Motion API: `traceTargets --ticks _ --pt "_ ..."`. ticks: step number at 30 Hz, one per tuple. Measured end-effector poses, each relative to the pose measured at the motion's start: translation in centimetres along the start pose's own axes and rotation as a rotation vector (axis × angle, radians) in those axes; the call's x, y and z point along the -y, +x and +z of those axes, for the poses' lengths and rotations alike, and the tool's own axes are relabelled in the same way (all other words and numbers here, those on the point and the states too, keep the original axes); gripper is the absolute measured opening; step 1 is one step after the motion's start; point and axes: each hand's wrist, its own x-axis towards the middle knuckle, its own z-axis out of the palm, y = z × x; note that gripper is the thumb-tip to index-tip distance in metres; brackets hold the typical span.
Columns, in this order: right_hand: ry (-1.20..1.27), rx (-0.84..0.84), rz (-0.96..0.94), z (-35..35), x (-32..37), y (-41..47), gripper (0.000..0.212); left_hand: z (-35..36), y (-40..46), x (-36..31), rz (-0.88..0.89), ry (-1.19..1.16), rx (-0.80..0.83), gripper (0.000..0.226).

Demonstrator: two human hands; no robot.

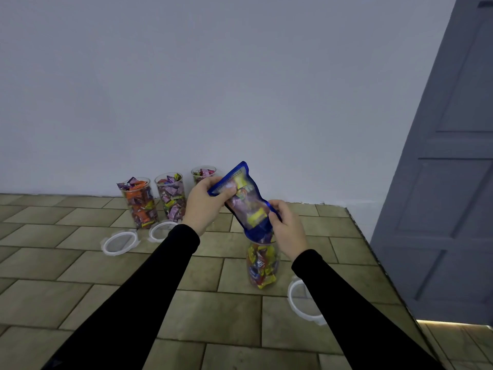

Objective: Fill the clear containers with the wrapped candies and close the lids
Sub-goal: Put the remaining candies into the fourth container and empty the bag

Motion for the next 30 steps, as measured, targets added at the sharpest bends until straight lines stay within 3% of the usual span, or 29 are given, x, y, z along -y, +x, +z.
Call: traceTargets --ticks 4,12,19,30 --pt "0.076 -0.025 0.026 0.1 0.2 -0.1 0.026 0.3 -0.2 -0.8 0.064 0.058 0.014 0.025" --pt "0.256 -0.084 0.126 0.0 0.8 0.2 0.026 0.5 0.1 -1.3 0.145 0.17 0.028 0.038" --pt "0.283 -0.088 0.129 0.0 1.0 0.2 0.028 0.5 0.3 -1.4 0.151 0.181 0.037 0.042" --pt "0.569 -0.121 0.164 -0.4 1.6 -0.1 0.026 0.6 0.1 -2.8 0.171 0.155 0.046 0.038"
